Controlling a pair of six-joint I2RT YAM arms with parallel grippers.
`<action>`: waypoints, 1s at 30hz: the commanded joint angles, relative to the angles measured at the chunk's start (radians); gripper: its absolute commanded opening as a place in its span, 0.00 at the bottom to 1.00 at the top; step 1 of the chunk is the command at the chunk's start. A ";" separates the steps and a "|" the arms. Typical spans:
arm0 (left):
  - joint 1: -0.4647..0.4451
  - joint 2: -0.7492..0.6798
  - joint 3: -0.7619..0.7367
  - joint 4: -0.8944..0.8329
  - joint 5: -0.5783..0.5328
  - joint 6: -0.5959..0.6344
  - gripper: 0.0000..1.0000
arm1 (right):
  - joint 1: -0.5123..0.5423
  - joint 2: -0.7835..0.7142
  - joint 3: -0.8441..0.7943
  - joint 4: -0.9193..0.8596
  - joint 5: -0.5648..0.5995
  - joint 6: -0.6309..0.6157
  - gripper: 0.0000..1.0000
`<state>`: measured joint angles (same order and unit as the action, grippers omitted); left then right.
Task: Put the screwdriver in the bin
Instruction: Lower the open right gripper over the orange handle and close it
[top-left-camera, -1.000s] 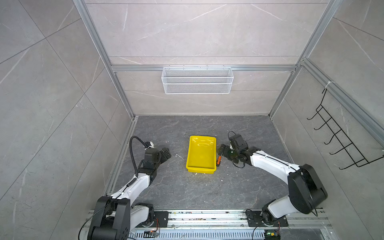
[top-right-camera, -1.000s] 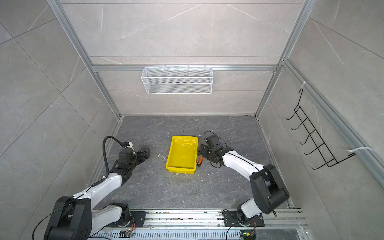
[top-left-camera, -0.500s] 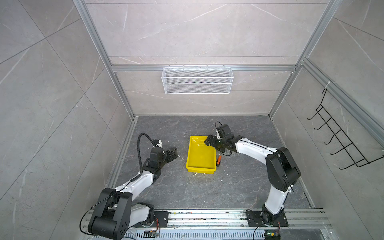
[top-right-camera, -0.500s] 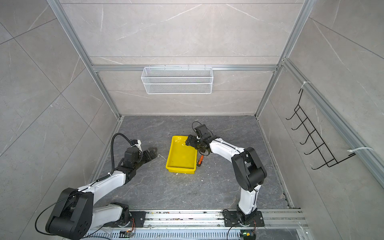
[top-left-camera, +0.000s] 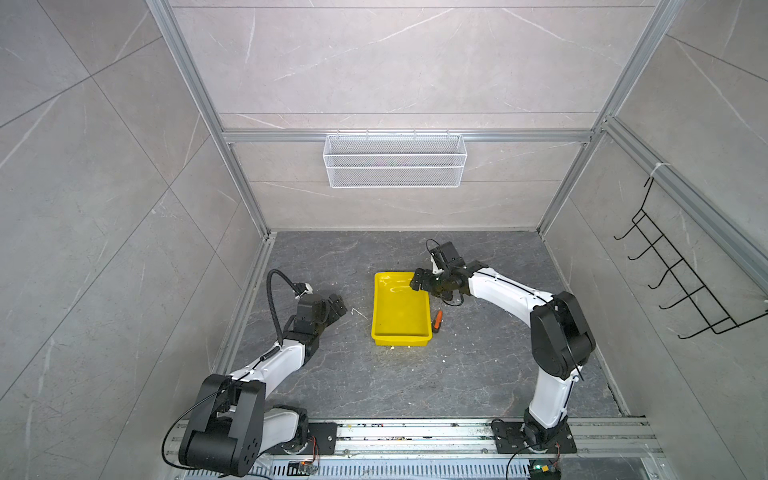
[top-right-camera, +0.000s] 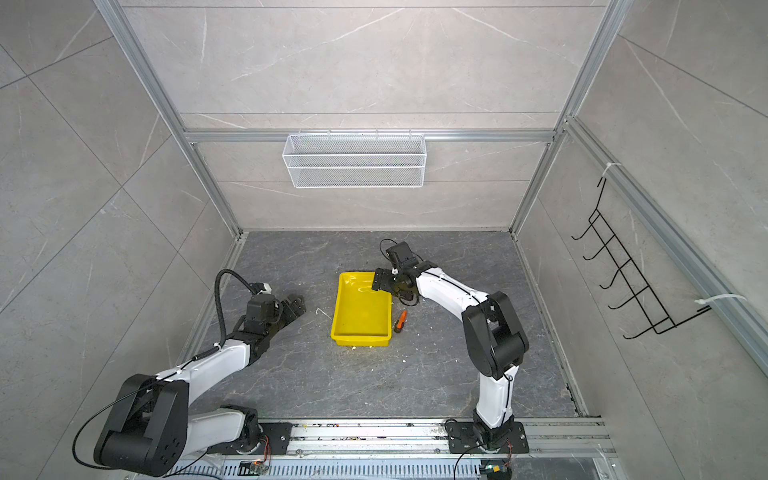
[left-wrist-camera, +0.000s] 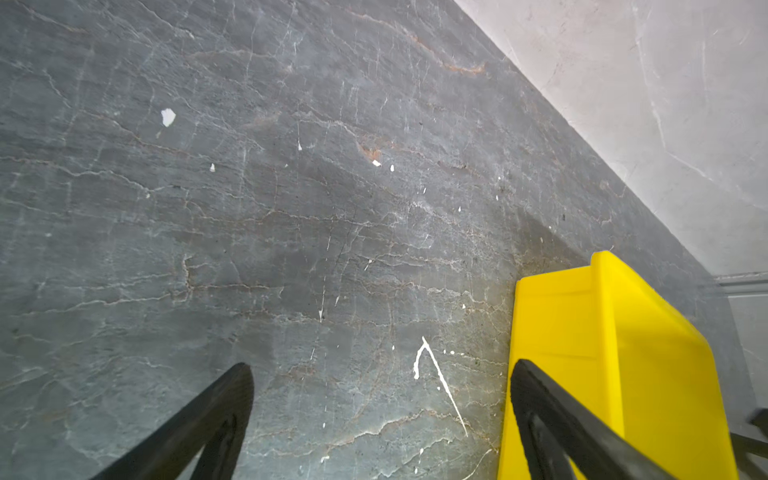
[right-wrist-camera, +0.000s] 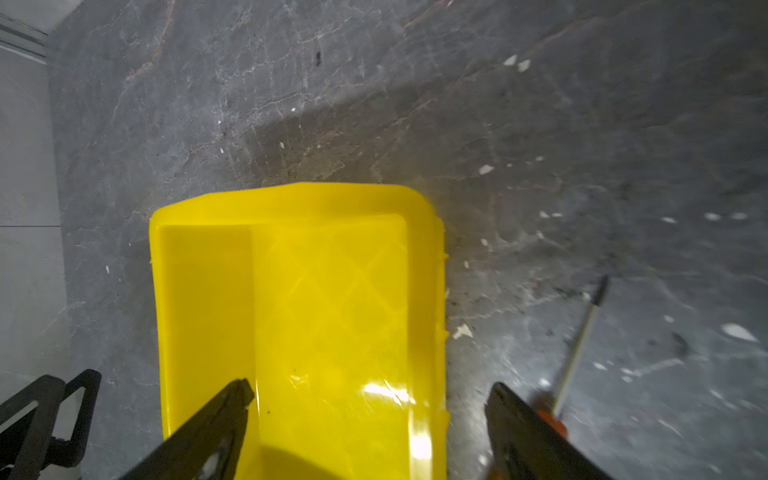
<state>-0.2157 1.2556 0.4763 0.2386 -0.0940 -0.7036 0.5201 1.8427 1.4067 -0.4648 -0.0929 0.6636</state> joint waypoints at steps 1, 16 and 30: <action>0.002 0.010 0.039 0.019 0.022 0.002 0.97 | 0.007 -0.138 -0.015 -0.140 0.194 -0.011 0.89; 0.003 0.060 0.036 0.065 0.057 0.009 0.93 | 0.027 -0.203 -0.262 -0.191 0.297 0.308 0.70; 0.003 0.000 0.001 0.031 0.000 0.029 0.90 | 0.055 -0.115 -0.317 -0.053 0.168 0.347 0.63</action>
<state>-0.2157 1.2751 0.4801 0.2623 -0.0639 -0.6960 0.5667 1.7000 1.0863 -0.5343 0.0959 0.9939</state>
